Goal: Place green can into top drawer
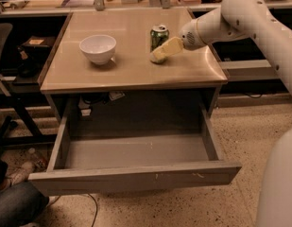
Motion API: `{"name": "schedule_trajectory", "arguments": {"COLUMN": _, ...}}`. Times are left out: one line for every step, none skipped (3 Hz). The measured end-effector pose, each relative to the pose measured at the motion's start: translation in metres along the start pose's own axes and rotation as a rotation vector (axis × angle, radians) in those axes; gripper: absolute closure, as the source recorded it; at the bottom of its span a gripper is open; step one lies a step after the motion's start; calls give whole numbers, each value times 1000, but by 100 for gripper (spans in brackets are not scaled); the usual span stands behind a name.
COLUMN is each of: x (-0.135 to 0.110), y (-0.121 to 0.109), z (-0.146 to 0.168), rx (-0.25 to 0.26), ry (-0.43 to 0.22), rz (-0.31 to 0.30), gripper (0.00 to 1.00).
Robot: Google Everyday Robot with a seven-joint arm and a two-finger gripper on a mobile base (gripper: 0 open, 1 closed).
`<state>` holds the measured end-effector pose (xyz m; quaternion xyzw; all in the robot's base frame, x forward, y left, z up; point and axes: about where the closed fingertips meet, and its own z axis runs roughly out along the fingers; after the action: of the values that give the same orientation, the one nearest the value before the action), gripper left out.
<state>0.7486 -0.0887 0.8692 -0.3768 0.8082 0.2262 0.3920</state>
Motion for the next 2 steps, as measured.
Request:
{"name": "schedule_trajectory", "arguments": {"x": -5, "y": -5, "z": 16, "rx": -16, "ry": 0, "rz": 4, "gripper": 0}}
{"name": "schedule_trajectory", "arguments": {"x": -11, "y": -8, "z": 30, "rx": -26, "ry": -4, "rz": 5, "gripper": 0}}
